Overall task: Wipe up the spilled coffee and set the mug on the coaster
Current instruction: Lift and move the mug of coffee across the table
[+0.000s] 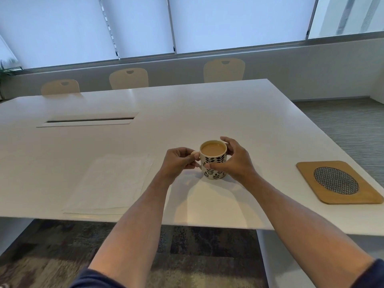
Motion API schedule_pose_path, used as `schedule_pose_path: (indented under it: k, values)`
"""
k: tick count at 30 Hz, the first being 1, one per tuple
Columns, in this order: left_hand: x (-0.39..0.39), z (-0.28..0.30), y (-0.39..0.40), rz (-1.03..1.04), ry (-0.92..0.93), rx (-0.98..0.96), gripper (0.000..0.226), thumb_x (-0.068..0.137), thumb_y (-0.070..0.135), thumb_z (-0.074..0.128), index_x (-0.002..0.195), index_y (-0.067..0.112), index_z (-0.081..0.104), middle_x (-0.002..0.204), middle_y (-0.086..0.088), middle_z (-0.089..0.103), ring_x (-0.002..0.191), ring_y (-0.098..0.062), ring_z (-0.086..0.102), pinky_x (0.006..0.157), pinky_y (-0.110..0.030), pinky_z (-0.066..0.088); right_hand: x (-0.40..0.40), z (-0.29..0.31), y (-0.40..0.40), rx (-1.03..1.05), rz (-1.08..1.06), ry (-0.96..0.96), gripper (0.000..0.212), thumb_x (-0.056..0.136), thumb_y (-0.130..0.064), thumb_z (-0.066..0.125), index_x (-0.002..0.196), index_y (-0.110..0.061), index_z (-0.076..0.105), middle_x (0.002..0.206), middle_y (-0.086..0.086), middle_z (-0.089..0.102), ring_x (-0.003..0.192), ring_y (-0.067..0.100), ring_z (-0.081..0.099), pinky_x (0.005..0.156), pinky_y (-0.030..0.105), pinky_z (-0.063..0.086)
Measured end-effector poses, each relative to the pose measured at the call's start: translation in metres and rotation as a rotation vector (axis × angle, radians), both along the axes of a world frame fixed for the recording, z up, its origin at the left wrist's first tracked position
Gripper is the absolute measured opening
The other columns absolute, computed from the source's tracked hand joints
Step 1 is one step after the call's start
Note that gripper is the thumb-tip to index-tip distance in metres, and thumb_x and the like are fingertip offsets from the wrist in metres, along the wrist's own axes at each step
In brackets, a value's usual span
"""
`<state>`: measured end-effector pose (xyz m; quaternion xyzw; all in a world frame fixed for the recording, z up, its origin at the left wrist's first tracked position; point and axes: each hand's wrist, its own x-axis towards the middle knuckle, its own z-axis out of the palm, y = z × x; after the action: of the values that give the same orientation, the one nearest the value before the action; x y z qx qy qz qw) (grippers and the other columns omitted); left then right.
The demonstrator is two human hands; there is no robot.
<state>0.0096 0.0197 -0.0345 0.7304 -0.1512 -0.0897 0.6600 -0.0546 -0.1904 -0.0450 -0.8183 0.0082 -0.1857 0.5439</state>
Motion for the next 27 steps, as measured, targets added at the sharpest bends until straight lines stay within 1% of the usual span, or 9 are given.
schedule_pose_path:
  k: [4, 7, 14, 20, 22, 27]
  values:
    - [0.001, -0.002, -0.001, 0.009, -0.012, -0.013, 0.023, 0.09, 0.011, 0.077, 0.1, -0.009, 0.073, 0.084, -0.014, 0.076, 0.065, -0.017, 0.074, 0.067, -0.026, 0.062, 0.001, 0.0, 0.001, 0.012, 0.0, -0.002, 0.111, 0.053, -0.029, 0.101, 0.149, -0.023, 0.045, 0.121, -0.003, 0.068, 0.11, 0.008, 0.064, 0.092, 0.029, 0.053]
    - [0.002, -0.003, -0.002, 0.016, -0.018, -0.023, 0.018, 0.091, 0.01, 0.076, 0.098, -0.007, 0.074, 0.083, -0.013, 0.076, 0.063, -0.016, 0.074, 0.066, -0.025, 0.061, 0.003, 0.0, 0.001, 0.017, 0.0, -0.007, 0.114, 0.053, -0.03, 0.101, 0.15, -0.026, 0.042, 0.12, -0.004, 0.068, 0.109, 0.005, 0.063, 0.092, 0.027, 0.052]
    - [0.009, 0.002, -0.003, 0.013, -0.029, -0.035, 0.011, 0.091, 0.012, 0.077, 0.092, 0.001, 0.076, 0.08, -0.009, 0.077, 0.066, -0.016, 0.075, 0.067, -0.025, 0.061, 0.012, 0.005, 0.0, 0.023, 0.0, -0.018, 0.117, 0.052, -0.032, 0.101, 0.152, -0.027, 0.04, 0.122, -0.003, 0.068, 0.112, 0.009, 0.063, 0.095, 0.031, 0.053]
    - [0.023, 0.012, -0.002, 0.039, -0.047, -0.032, 0.022, 0.091, 0.013, 0.077, 0.098, -0.007, 0.074, 0.081, -0.01, 0.076, 0.066, -0.016, 0.075, 0.067, -0.025, 0.061, 0.027, 0.018, 0.001, 0.014, 0.011, -0.034, 0.12, 0.051, -0.036, 0.101, 0.153, -0.028, 0.038, 0.122, -0.003, 0.068, 0.112, 0.011, 0.063, 0.093, 0.029, 0.053]
    - [0.028, 0.016, -0.002, 0.04, -0.056, -0.029, 0.021, 0.091, 0.014, 0.077, 0.098, -0.007, 0.074, 0.082, -0.012, 0.076, 0.066, -0.017, 0.075, 0.067, -0.026, 0.061, 0.032, 0.021, 0.001, 0.019, 0.009, -0.035, 0.12, 0.051, -0.036, 0.101, 0.153, -0.028, 0.038, 0.122, -0.004, 0.067, 0.111, 0.01, 0.063, 0.091, 0.027, 0.052]
    - [0.04, 0.023, 0.001, 0.048, -0.082, -0.013, 0.021, 0.092, 0.012, 0.076, 0.098, -0.008, 0.073, 0.081, -0.011, 0.075, 0.064, -0.015, 0.074, 0.067, -0.026, 0.062, 0.047, 0.027, 0.004, 0.03, 0.012, -0.03, 0.122, 0.05, -0.037, 0.101, 0.153, -0.029, 0.037, 0.119, -0.006, 0.067, 0.109, 0.008, 0.064, 0.09, 0.027, 0.052]
